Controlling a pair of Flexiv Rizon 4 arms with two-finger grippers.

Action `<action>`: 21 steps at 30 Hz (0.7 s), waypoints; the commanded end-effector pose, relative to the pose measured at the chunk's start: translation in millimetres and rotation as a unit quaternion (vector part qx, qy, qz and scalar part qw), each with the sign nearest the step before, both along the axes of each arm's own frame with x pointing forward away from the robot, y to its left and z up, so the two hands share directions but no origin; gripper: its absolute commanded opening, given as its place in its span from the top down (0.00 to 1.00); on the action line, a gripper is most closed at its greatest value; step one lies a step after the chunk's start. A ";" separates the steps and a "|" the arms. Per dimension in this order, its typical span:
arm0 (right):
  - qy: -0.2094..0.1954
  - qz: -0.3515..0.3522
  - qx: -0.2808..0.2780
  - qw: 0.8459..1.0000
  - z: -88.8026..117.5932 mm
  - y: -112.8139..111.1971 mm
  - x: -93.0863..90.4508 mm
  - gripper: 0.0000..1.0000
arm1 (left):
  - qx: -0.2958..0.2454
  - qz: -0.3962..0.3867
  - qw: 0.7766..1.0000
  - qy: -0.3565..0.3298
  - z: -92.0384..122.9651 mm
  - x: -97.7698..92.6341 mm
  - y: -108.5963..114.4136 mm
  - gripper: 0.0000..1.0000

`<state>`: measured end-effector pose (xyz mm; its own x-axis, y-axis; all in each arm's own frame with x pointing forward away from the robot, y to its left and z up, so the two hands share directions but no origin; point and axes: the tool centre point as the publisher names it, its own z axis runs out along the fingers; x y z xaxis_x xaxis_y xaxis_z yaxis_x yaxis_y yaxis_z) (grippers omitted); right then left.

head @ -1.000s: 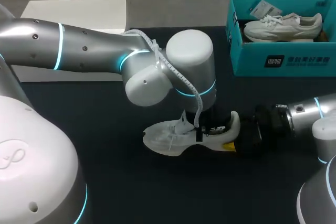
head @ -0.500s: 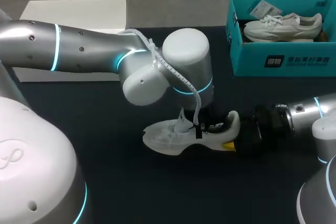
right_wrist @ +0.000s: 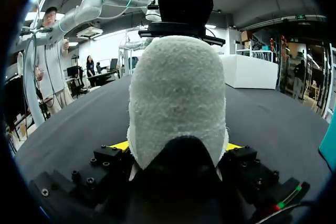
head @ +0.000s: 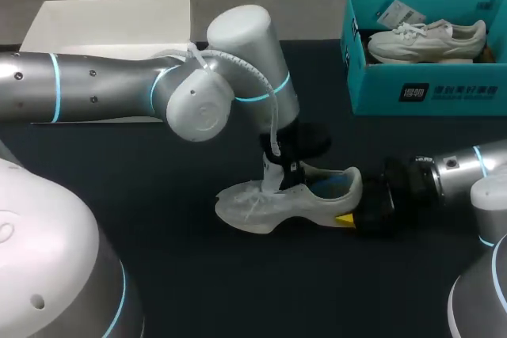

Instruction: Take the shoe out of the shoebox, open the shoe tongue, remove and reinsert the insole, then place the shoe into the shoebox

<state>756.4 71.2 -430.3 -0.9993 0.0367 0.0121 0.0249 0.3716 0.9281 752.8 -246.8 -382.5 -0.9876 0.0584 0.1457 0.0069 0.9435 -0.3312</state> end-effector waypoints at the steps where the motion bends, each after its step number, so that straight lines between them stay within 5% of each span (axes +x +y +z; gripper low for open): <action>1: 0.000 0.000 -0.002 1.000 -4.0 0.6 -2.1 1.00 | -0.038 -0.024 0.998 0.043 16.5 2.5 5.4 1.00; 9: 0.000 0.000 -0.002 1.000 -4.0 0.6 -2.1 1.00 | -0.092 -0.068 0.991 0.072 43.6 -10.8 -15.1 1.00; 16: 0.000 0.000 -0.002 1.000 -4.0 0.6 -2.1 1.00 | -0.108 -0.062 0.990 0.063 43.2 -12.4 -30.7 0.99; 17: 0.000 0.000 -0.002 1.000 -4.0 0.6 -2.1 1.00 | -0.107 -0.058 0.991 0.057 42.7 -12.6 -30.9 0.66; 21: 0.000 0.000 -0.002 1.000 -4.0 0.6 -2.1 1.00 | -0.095 -0.052 0.994 0.034 40.3 -14.7 -28.1 0.41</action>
<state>756.1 71.0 -430.4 -0.9993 0.0362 0.0120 0.0246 0.3715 0.9281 744.7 -274.5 -343.5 -0.9558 0.2073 0.2087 0.0723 0.8533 -0.5164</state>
